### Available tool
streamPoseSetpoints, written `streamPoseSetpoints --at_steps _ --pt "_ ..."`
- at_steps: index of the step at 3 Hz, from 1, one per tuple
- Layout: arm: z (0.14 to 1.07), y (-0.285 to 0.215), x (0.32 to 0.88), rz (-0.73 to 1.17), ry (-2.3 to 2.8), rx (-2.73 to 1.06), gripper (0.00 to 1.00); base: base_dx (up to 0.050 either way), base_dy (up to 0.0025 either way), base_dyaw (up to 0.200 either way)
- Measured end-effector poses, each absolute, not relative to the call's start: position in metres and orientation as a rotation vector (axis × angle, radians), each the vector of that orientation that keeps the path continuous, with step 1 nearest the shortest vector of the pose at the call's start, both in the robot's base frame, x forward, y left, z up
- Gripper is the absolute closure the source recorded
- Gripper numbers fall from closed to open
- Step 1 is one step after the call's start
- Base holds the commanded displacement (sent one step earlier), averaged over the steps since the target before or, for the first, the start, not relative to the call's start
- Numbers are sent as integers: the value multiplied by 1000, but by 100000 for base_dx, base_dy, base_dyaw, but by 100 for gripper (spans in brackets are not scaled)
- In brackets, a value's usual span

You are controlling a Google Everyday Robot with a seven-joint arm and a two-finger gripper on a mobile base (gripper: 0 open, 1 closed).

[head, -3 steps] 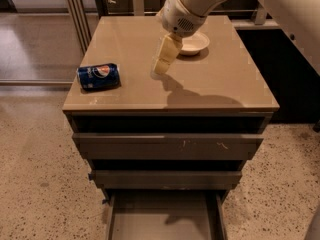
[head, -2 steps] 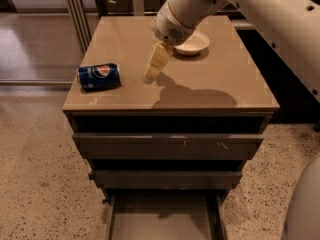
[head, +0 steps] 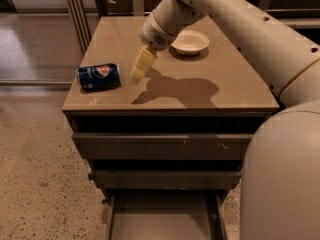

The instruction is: Place pepsi can into bottom drawer

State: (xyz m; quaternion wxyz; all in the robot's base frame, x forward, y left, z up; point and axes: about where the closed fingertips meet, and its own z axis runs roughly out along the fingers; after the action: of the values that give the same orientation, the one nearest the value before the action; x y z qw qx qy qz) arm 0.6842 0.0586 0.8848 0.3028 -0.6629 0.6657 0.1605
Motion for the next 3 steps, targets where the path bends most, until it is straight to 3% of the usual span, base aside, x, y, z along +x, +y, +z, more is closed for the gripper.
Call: streamPoseSetpoints --at_steps 3 --pt "873 124 706 520 1723 -1803 0 0 0 0"
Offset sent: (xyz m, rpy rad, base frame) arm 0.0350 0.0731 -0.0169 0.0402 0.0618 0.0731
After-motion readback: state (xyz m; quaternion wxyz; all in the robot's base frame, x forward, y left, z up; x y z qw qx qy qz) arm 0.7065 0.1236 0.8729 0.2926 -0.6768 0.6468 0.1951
